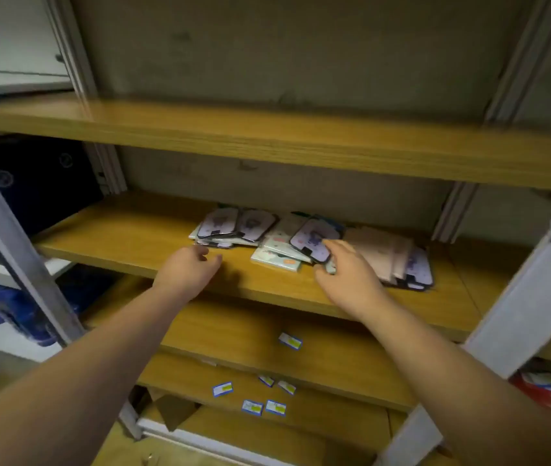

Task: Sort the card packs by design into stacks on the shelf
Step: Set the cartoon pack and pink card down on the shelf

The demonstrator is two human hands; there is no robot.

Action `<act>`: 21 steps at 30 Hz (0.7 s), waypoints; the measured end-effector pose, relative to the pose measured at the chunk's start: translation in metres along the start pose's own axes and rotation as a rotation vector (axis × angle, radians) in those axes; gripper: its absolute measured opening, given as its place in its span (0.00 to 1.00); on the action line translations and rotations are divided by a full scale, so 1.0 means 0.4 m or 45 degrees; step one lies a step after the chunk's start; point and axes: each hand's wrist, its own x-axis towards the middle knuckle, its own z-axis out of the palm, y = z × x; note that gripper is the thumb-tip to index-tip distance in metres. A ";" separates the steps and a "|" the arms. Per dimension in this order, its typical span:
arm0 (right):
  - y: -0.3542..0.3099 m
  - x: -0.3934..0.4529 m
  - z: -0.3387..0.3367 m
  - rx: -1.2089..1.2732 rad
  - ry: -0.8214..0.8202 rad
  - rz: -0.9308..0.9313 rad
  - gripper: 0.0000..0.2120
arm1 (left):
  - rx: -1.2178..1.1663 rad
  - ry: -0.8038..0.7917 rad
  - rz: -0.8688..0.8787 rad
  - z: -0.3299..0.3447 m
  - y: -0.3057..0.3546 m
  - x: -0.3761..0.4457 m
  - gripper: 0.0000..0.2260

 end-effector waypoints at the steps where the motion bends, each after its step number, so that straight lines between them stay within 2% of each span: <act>1: -0.005 0.026 0.016 0.041 0.038 -0.006 0.29 | 0.004 0.051 0.013 -0.005 -0.010 0.028 0.23; 5: -0.034 0.087 0.072 0.149 0.099 0.057 0.27 | 0.203 0.245 0.085 -0.016 -0.015 0.173 0.27; 7: -0.047 0.101 0.107 0.153 0.113 0.046 0.26 | 0.351 0.180 0.025 -0.013 0.000 0.242 0.35; 9: -0.059 0.113 0.133 0.125 0.119 0.028 0.25 | 0.474 0.021 -0.039 -0.006 0.010 0.292 0.42; 11: -0.068 0.123 0.147 0.112 0.120 0.037 0.25 | 0.517 -0.065 -0.036 0.004 0.008 0.325 0.44; 13: -0.072 0.130 0.156 0.107 0.120 0.058 0.25 | 0.429 -0.091 -0.059 0.007 -0.003 0.348 0.42; 16: -0.068 0.140 0.160 0.051 0.138 0.073 0.25 | 0.052 -0.164 -0.211 -0.015 -0.027 0.376 0.40; 18: -0.060 0.143 0.162 0.047 0.129 0.068 0.24 | -0.248 -0.179 -0.246 -0.031 -0.050 0.382 0.29; 21: -0.043 0.139 0.160 0.049 0.180 0.086 0.24 | -0.445 -0.203 -0.168 -0.040 -0.062 0.384 0.20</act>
